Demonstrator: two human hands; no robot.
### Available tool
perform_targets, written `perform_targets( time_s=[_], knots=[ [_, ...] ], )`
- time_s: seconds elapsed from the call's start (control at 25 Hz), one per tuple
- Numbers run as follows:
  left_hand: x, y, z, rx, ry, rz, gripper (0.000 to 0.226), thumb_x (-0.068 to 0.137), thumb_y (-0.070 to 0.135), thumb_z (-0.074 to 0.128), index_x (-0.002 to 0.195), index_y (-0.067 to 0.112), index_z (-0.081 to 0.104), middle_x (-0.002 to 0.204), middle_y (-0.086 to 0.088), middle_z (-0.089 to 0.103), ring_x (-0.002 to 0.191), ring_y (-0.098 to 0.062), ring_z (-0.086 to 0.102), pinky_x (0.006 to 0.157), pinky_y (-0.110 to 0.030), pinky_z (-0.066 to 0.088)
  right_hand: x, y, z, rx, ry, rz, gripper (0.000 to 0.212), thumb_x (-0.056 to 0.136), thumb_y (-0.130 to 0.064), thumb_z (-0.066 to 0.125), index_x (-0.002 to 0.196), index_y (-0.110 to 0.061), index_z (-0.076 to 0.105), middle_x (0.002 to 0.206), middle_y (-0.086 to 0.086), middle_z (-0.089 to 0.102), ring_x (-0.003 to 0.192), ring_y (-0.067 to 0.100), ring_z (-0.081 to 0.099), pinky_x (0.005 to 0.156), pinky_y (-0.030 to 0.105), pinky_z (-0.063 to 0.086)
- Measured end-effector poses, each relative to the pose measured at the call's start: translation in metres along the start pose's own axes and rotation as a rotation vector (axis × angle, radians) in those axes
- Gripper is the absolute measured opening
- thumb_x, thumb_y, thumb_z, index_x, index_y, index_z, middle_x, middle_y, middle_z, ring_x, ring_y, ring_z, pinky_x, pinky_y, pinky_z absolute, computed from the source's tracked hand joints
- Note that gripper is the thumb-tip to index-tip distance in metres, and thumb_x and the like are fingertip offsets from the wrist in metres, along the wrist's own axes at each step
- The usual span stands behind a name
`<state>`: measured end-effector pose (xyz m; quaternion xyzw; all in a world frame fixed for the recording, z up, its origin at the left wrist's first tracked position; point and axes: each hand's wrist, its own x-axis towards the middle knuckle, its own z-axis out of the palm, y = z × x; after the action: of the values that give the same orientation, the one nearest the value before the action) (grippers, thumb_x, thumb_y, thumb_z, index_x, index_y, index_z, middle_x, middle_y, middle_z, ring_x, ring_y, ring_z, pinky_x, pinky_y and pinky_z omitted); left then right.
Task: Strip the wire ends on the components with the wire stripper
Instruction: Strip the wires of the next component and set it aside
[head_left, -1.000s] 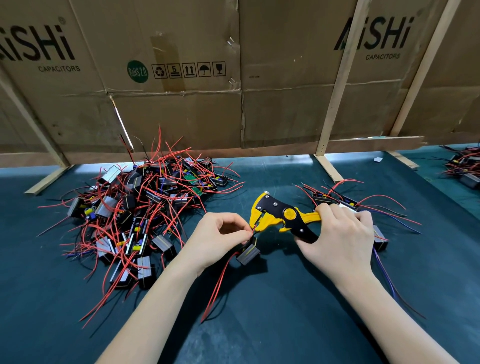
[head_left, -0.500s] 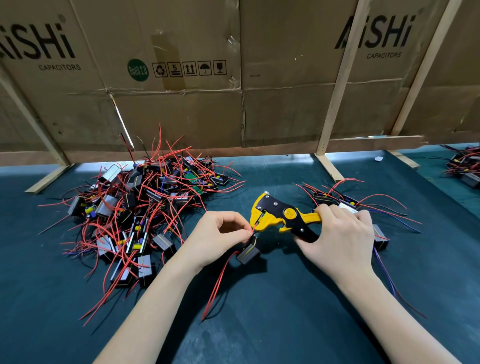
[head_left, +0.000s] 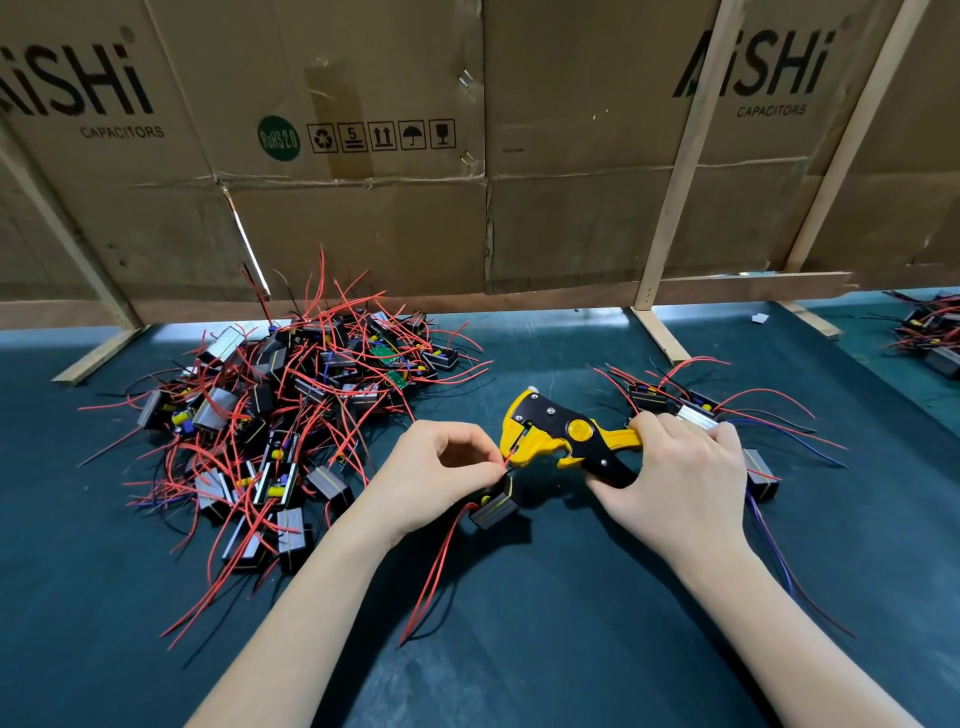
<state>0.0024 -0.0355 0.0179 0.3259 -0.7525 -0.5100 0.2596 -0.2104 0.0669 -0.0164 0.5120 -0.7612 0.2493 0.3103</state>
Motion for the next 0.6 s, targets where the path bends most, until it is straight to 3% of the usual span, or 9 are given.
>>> perform_targets(
  time_s=[0.44, 0.6],
  knots=[
    [-0.0004, -0.0018, -0.0034, 0.092, -0.022, -0.028, 0.01, 0.081, 0.006, 0.072, 0.073, 0.012, 0.072, 0.068, -0.001, 0.069, 0.066, -0.011, 0.061, 0.073, -0.026, 0.049, -0.0007, -0.0009, -0.0005, 0.014, -0.056, -0.014, 0.048, 0.053, -0.049, 0.085, 0.063, -0.011, 0.057, 0.056, 0.002, 0.058, 0.054, 0.028, 0.058, 0.064, 0.036, 0.032],
    [-0.0009, -0.002, -0.0038, 0.104, -0.029, -0.02, 0.012, 0.081, 0.005, 0.072, 0.072, 0.012, 0.072, 0.068, -0.004, 0.069, 0.065, -0.012, 0.061, 0.073, -0.03, 0.049, -0.0003, -0.002, -0.0031, 0.026, -0.064, -0.008, 0.051, 0.053, -0.048, 0.088, 0.053, -0.011, 0.052, 0.047, 0.004, 0.053, 0.044, 0.03, 0.053, 0.054, 0.032, 0.036]
  ],
)
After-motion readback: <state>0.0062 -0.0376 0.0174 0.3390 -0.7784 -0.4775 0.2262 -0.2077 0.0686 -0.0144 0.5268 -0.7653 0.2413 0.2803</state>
